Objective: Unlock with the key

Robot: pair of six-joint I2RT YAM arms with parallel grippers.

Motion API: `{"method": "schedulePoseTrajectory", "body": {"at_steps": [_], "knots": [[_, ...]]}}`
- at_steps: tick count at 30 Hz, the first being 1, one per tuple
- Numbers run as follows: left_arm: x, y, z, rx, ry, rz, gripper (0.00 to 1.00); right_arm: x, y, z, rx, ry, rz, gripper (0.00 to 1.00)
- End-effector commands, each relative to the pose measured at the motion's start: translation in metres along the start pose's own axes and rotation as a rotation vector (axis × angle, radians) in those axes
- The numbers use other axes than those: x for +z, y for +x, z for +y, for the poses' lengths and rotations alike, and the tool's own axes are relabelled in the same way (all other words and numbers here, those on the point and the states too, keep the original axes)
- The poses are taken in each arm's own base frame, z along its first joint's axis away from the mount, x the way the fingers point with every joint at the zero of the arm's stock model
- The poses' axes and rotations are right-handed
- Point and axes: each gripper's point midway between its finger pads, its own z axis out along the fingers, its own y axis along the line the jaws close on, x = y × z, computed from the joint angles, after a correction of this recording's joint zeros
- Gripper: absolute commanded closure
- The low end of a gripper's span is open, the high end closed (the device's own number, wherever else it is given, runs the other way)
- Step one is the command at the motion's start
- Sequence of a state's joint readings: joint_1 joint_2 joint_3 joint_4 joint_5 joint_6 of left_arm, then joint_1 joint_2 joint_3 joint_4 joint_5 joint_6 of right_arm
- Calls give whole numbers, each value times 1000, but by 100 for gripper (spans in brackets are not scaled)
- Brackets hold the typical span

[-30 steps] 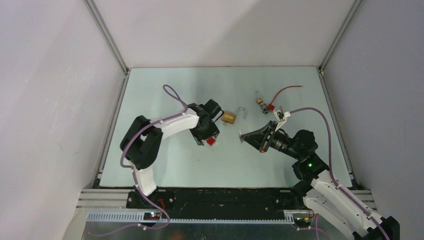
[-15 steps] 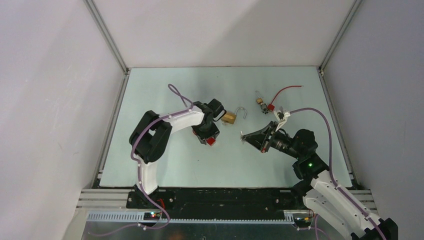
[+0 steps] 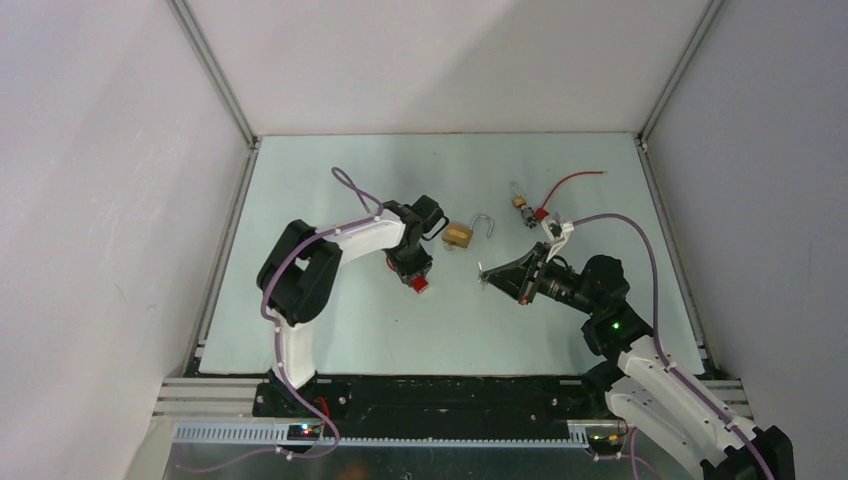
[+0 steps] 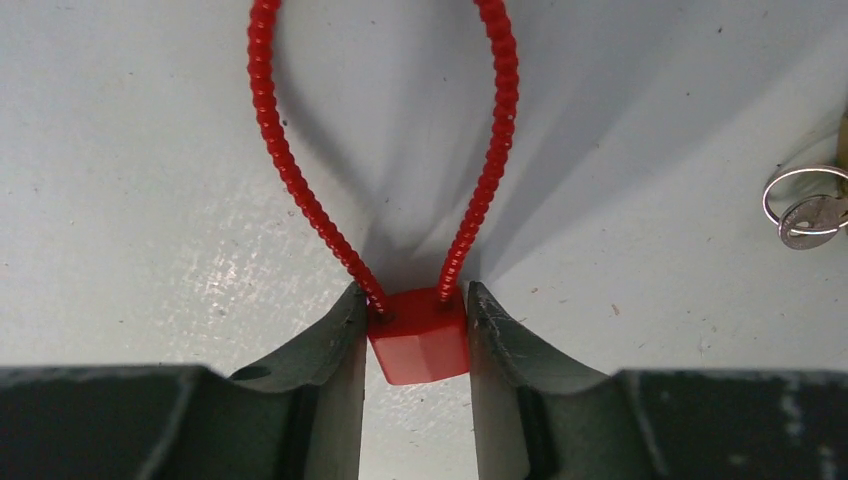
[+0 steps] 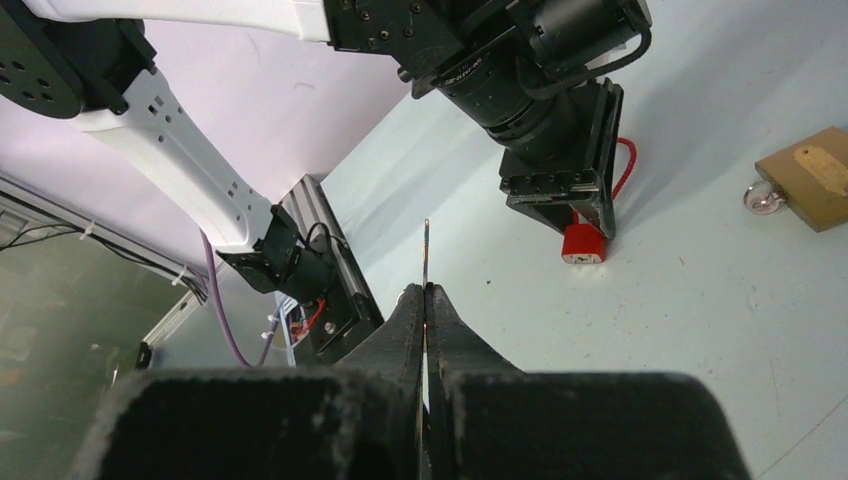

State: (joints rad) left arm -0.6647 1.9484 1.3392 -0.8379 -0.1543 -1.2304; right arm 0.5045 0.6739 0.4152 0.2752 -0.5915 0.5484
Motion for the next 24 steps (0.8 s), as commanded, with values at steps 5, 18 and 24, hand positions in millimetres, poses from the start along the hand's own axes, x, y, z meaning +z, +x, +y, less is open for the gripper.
{"method": "schedulePoseTrajectory", "body": {"at_steps": [5,18,24], "knots": [[-20,-12,3,-19,40,-53,80,5,0,0,-52,-3,-7,100],[-130,-35,-6,-39,335,-160,100,37,20,8,34,-43,46,100],[-166,-34,-9,8,438,-169,100,58,28,7,91,-36,95,100]]}}
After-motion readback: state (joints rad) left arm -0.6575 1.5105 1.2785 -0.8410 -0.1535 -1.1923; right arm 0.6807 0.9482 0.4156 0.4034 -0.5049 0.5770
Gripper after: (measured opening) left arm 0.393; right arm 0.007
